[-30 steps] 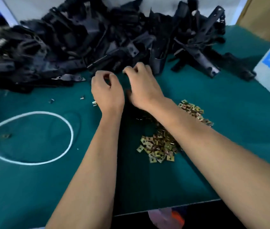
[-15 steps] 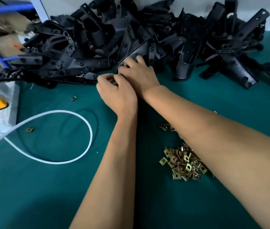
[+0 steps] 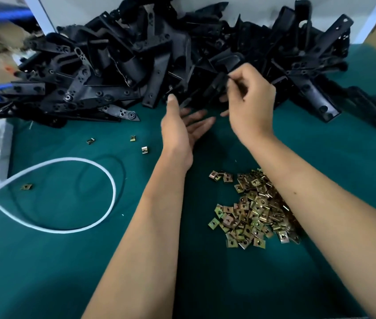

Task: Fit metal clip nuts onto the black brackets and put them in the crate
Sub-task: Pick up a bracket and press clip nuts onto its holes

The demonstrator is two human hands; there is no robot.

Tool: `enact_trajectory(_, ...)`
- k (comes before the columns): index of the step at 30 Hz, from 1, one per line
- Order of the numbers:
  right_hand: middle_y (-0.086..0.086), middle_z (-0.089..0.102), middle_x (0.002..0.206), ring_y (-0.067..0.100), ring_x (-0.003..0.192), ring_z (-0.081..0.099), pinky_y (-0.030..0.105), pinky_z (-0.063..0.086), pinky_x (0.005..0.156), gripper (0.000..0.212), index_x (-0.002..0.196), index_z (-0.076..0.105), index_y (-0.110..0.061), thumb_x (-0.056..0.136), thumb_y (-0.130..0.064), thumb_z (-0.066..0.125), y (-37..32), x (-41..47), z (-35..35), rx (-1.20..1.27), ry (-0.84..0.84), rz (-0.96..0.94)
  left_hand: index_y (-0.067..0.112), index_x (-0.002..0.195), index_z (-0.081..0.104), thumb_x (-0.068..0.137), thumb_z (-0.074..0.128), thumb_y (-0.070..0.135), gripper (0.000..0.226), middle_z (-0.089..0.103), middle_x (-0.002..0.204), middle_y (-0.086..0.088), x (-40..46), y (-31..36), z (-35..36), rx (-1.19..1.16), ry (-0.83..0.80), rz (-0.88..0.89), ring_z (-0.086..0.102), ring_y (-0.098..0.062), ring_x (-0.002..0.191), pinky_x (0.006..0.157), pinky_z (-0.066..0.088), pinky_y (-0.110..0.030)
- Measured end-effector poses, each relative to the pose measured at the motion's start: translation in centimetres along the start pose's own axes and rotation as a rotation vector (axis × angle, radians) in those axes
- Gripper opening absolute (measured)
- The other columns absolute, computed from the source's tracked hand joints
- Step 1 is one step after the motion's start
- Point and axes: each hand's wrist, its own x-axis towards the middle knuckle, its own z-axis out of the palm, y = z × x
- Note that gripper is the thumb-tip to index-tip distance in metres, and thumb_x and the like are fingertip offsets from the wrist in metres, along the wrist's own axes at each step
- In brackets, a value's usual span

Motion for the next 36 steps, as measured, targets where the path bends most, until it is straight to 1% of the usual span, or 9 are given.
enact_trajectory(5, 0.011, 0.068, 0.092, 0.023, 0.08, 0.073, 0.038, 0.06, 0.047, 0.01, 0.098, 0.057, -0.009, 0.103, -0.01, 0.049, 0.1, -1.8, -2.8, 0.142, 0.038, 0.115, 0.004, 0.116, 0.049, 0.099, 0.066, 0.037, 0.041, 0.073, 0.101, -0.033, -0.7, -0.6, 0.8, -0.117, -0.153, -0.125, 0.075, -0.041, 0.098, 0.077, 0.063, -0.035)
enact_trajectory(10, 0.03, 0.059, 0.112, 0.035, 0.09, 0.074, 0.044, 0.062, 0.055, 0.011, 0.101, 0.051, -0.011, 0.105, -0.008, 0.041, 0.1, -2.6, -6.4, 0.353, 0.181, 0.313, -0.002, 0.123, 0.057, 0.093, 0.076, 0.018, 0.041, 0.069, 0.098, -0.02, -1.6, -1.4, 1.7, 0.01, -0.201, -0.171, 0.076, -0.034, 0.092, 0.072, 0.062, -0.029)
enact_trajectory(14, 0.027, 0.064, 0.094, 0.033, 0.079, 0.076, 0.035, 0.058, 0.053, 0.019, 0.088, 0.047, -0.014, 0.102, -0.004, 0.039, 0.4, -2.9, -8.4, 0.489, 0.348, 0.484, 0.004, 0.121, 0.054, 0.092, 0.074, 0.011, 0.036, 0.071, 0.106, -0.022, -2.1, -1.7, 2.1, -0.04, -0.247, -0.132, 0.075, -0.036, 0.101, 0.08, 0.062, -0.032)
enact_trajectory(16, 0.023, 0.065, 0.088, 0.032, 0.07, 0.075, 0.031, 0.056, 0.052, 0.019, 0.085, 0.044, -0.014, 0.101, -0.004, 0.04, 0.7, -3.1, -8.9, 0.566, 0.463, 0.571, 0.003, 0.124, 0.052, 0.093, 0.074, 0.012, 0.04, 0.067, 0.113, -0.02, -2.2, -2.0, 2.1, 0.02, -0.212, -0.014, 0.074, -0.031, 0.101, 0.083, 0.061, -0.033)
enact_trajectory(19, 0.017, 0.065, 0.081, 0.03, 0.065, 0.075, 0.027, 0.053, 0.05, 0.017, 0.084, 0.043, -0.014, 0.099, -0.007, 0.044, 1.0, -2.9, -9.4, 0.66, 0.573, 0.669, 0.015, 0.125, 0.056, 0.089, 0.079, 0.023, 0.043, 0.063, 0.116, -0.005, -2.4, -2.5, 1.7, 0.556, -0.074, 0.438, 0.064, -0.016, 0.102, 0.083, 0.055, -0.023)
enact_trajectory(23, 0.015, 0.069, 0.072, 0.038, 0.077, 0.077, 0.023, 0.052, 0.047, 0.013, 0.084, 0.051, -0.004, 0.096, -0.002, 0.045, 0.6, -3.1, -9.0, 0.775, 0.446, 0.739, 0.031, 0.133, 0.056, 0.084, 0.081, 0.034, 0.055, 0.046, 0.135, 0.004, -2.7, -3.0, 1.2, 0.839, -0.215, 0.601, 0.051, -0.007, 0.121, 0.079, 0.051, -0.012)
enact_trajectory(27, 0.017, 0.07, 0.078, 0.03, 0.078, 0.078, 0.02, 0.053, 0.048, 0.027, 0.07, 0.041, -0.011, 0.094, 0.0, 0.045, 0.2, -3.6, -8.3, 0.84, 0.256, 0.787, 0.035, 0.143, 0.053, 0.078, 0.086, 0.042, 0.073, 0.032, 0.148, 0.001, -2.8, -3.7, 1.1, 1.219, -0.199, 0.678, 0.031, -0.017, 0.139, 0.109, 0.037, -0.025)
enact_trajectory(32, 0.014, 0.067, 0.073, 0.022, 0.052, 0.062, 0.026, 0.045, 0.045, 0.005, 0.093, 0.049, -0.007, 0.095, -0.004, 0.044, -0.1, -3.5, -8.4, 0.716, 0.182, 0.638, 0.019, 0.122, 0.066, 0.078, 0.084, 0.018, 0.048, 0.047, 0.141, -0.006, -2.2, -2.5, 0.5, 1.363, -0.002, 0.979, 0.042, -0.03, 0.128, 0.108, 0.037, -0.03)
enact_trajectory(36, 0.013, 0.068, 0.082, 0.023, 0.059, 0.059, 0.029, 0.044, 0.047, 0.03, 0.128, 0.058, -0.011, 0.1, -0.017, 0.049, -0.4, -3.6, -8.6, 0.694, -0.048, 0.539, 0.01, 0.104, 0.069, 0.082, 0.074, 0.006, 0.023, 0.061, 0.11, 0.003, -2.3, -2.3, 0.2, 1.262, -0.072, 0.956, 0.058, -0.014, 0.099, 0.087, 0.05, -0.027)
